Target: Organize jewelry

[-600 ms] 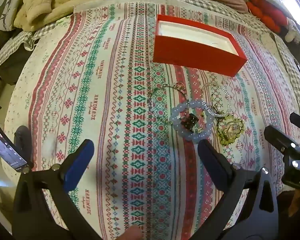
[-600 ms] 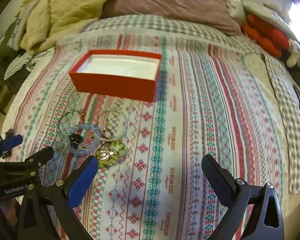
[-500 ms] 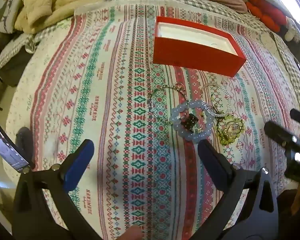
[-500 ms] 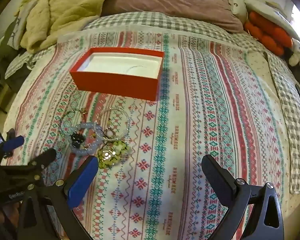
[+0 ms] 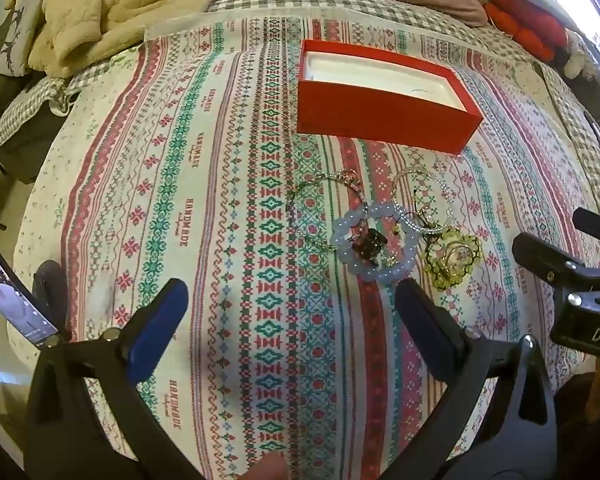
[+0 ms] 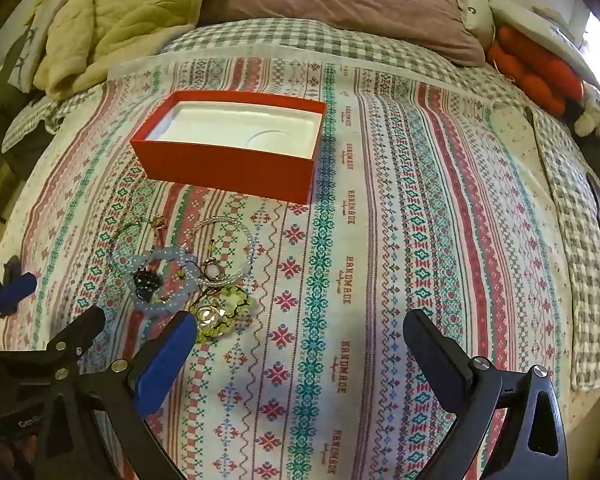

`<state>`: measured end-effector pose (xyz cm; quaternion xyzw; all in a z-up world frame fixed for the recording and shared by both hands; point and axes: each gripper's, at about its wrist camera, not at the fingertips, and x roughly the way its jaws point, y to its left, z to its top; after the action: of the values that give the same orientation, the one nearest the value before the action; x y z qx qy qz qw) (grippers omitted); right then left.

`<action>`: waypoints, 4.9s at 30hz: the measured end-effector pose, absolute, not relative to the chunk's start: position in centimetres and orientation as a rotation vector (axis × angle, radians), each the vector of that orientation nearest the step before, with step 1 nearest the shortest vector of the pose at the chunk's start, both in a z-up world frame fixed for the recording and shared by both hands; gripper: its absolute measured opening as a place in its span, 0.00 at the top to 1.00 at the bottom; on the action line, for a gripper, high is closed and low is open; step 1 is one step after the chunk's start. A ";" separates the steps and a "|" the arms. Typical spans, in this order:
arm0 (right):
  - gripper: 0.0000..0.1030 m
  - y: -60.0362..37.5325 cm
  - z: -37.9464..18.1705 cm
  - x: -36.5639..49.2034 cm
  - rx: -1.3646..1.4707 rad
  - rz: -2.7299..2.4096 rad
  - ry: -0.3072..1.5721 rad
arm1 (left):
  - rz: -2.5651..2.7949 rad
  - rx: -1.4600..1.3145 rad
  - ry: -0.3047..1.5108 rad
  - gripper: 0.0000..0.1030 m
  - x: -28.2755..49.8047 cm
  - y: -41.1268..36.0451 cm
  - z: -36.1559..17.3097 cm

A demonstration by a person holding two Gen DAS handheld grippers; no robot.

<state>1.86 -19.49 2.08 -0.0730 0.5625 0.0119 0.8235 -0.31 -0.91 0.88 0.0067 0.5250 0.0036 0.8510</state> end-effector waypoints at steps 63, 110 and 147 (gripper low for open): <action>0.00 -19.4 1.3 2.1 -0.187 0.009 1.243 | 0.013 0.025 1.059 0.00 -0.8 -0.8 1.0; 0.00 -20.0 3.7 3.6 -0.130 0.063 1.220 | -0.048 -0.077 1.030 0.00 0.6 3.1 3.3; 0.72 -16.3 -5.2 10.4 -0.042 0.096 1.406 | -0.101 -0.062 1.192 0.96 8.0 1.8 -3.1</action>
<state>10.36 -16.31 -5.25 -0.0195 0.6463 0.0440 0.7616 8.02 1.77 -3.08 -0.0293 0.5608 -0.0476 0.8261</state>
